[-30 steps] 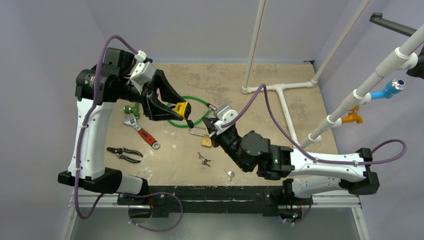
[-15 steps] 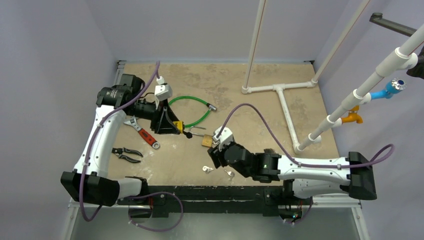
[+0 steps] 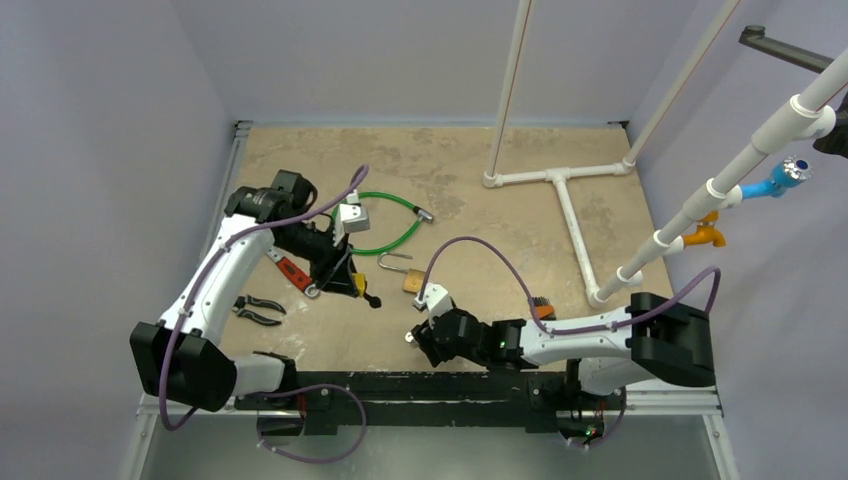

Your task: Unlock with the key

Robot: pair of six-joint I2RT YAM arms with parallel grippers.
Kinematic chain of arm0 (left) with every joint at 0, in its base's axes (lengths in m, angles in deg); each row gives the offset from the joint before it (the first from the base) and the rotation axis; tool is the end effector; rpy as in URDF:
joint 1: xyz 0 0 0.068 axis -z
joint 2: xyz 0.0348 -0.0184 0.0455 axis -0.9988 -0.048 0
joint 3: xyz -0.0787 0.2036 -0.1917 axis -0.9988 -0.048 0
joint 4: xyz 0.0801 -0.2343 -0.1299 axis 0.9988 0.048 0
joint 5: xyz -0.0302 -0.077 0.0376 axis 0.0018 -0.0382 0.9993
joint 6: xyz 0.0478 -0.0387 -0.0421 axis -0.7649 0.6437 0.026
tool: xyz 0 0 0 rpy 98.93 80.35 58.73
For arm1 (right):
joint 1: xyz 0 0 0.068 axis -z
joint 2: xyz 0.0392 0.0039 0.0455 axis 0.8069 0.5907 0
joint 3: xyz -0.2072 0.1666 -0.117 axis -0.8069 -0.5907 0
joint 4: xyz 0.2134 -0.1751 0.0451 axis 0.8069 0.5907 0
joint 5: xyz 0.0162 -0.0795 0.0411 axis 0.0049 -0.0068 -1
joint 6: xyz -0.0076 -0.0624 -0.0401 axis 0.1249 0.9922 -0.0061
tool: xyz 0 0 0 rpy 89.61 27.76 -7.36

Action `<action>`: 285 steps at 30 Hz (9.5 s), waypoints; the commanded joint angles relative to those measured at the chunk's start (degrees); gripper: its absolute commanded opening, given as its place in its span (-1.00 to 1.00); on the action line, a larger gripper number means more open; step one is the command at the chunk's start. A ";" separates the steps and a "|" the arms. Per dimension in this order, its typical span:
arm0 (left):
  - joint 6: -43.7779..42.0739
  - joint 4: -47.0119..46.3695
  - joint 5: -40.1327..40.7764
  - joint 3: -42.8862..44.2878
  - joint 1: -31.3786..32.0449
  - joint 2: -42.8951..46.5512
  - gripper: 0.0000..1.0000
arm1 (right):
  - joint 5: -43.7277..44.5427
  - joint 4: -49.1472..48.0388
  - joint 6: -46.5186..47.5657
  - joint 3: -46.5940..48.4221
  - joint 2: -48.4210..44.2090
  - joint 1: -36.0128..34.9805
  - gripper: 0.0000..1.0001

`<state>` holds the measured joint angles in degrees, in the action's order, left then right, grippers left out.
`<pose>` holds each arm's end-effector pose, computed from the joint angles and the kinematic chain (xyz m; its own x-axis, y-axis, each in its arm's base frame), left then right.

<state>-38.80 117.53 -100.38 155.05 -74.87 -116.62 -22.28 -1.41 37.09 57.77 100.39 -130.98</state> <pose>0.2094 -0.0973 0.3205 -0.4821 0.5520 -0.6803 0.8721 0.2287 -0.4325 0.0838 0.2670 0.1529 -0.4878 -0.3790 -0.7864 -0.7100 0.6964 0.1048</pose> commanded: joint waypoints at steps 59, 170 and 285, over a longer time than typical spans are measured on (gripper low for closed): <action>13.28 -11.83 15.21 4.65 18.73 -3.25 1.00 | 4.74 19.90 -18.39 4.42 -12.70 -0.86 -1.00; 3.80 -4.46 -19.66 7.63 22.61 -11.44 -0.74 | 10.85 21.39 3.11 25.73 -20.35 -5.28 -1.00; -1.37 -26.71 26.26 35.56 12.76 -39.25 1.00 | -8.97 15.99 -8.62 11.22 -31.98 17.77 -1.00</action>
<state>-33.77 96.75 -78.52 186.11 -60.73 -151.55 -35.28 16.60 31.41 69.00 70.64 -113.43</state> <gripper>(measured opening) 0.998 0.008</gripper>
